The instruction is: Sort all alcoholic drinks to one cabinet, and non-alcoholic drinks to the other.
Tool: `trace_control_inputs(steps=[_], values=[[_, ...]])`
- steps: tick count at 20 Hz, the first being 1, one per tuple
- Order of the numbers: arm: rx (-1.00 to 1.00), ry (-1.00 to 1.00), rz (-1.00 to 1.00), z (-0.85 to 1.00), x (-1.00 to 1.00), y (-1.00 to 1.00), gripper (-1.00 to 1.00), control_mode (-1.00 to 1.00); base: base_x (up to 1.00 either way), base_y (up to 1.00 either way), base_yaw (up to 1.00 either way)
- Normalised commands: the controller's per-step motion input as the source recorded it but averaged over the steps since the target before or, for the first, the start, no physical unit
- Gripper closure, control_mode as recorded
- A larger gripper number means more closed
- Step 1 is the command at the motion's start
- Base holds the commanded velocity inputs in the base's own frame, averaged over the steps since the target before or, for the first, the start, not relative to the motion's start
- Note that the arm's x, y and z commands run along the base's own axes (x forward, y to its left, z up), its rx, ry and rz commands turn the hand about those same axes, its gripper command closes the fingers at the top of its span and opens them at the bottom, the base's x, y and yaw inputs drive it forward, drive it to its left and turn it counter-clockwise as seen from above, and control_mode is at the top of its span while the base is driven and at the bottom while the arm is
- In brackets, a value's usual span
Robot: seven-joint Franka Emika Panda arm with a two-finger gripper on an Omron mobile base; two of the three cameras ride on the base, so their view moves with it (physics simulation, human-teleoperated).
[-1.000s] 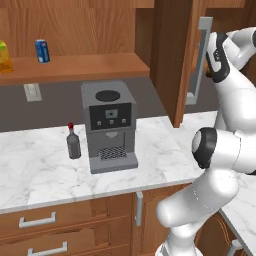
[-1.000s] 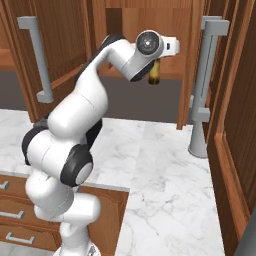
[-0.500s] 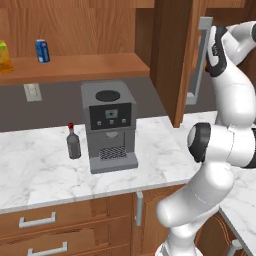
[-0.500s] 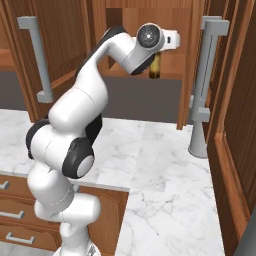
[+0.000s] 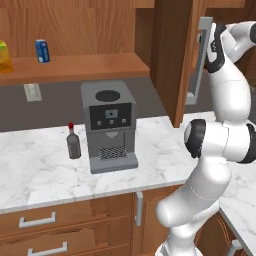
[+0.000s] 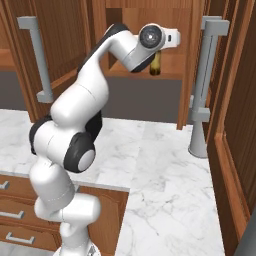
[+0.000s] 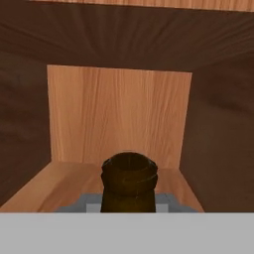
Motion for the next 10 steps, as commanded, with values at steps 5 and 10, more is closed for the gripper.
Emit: trace_control_inputs(steps=[5, 10], values=[[0.00, -0.10, 0.04, 0.00, 0.23, 0.00, 1.00, -1.00, 0.00, 0.00, 0.00], [0.00, -0.04, 0.02, 0.00, 0.33, -0.05, 1.00, -1.00, 0.00, 0.00, 0.00]])
